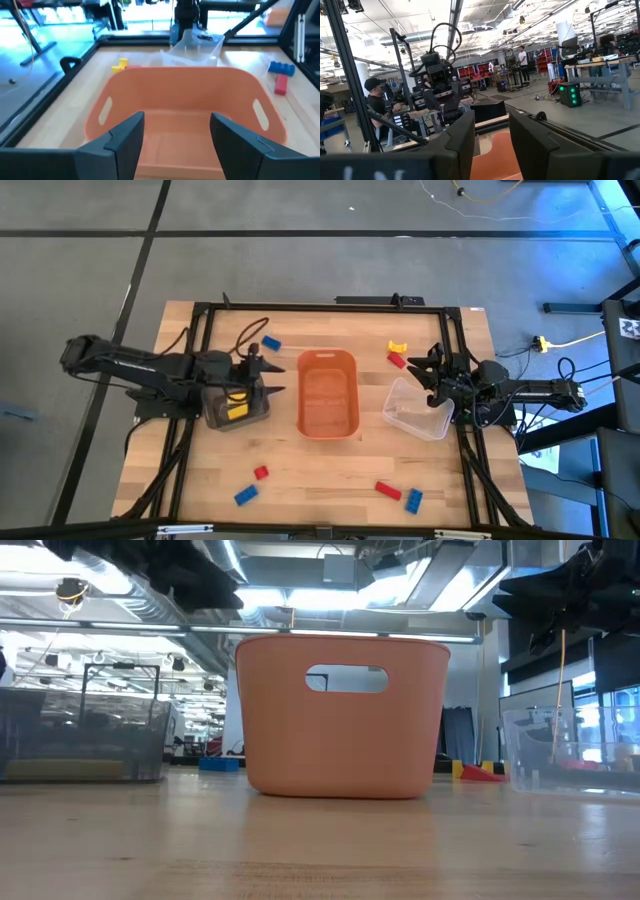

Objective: Sort & place blocks by color
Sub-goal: Put the yellow block into the black bin

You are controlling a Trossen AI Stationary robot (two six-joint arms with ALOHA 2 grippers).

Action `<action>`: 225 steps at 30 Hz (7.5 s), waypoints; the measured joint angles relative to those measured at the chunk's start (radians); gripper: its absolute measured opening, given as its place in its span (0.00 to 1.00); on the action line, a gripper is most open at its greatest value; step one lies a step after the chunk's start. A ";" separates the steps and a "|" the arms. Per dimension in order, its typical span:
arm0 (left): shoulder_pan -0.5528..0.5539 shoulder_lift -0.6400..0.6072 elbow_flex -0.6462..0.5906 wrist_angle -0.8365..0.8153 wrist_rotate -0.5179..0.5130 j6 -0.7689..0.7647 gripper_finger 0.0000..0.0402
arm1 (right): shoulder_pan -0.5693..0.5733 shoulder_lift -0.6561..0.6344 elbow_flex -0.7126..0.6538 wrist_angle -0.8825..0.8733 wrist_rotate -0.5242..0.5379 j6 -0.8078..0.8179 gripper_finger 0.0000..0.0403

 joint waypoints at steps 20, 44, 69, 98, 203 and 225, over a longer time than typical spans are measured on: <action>0.015 -0.015 -0.248 0.467 0.019 -0.057 0.54 | 0.000 0.000 0.000 -0.004 0.000 0.094 0.31; 0.016 -0.014 -0.248 0.466 0.014 -0.026 0.54 | 0.000 0.208 0.235 -0.667 0.463 0.678 0.31; 0.016 -0.014 -0.248 0.481 -0.012 0.008 0.54 | -0.341 1.015 0.488 -0.814 0.382 0.760 0.31; 0.015 -0.014 -0.248 0.479 -0.011 -0.007 0.54 | -0.381 1.327 0.487 -0.623 0.436 0.836 0.31; -0.203 0.496 0.104 0.540 -0.677 0.406 0.68 | 0.145 1.596 0.867 0.357 0.318 0.226 0.06; -0.235 0.480 0.104 0.489 -0.789 0.383 0.31 | 0.146 1.583 0.865 0.330 0.301 0.143 0.27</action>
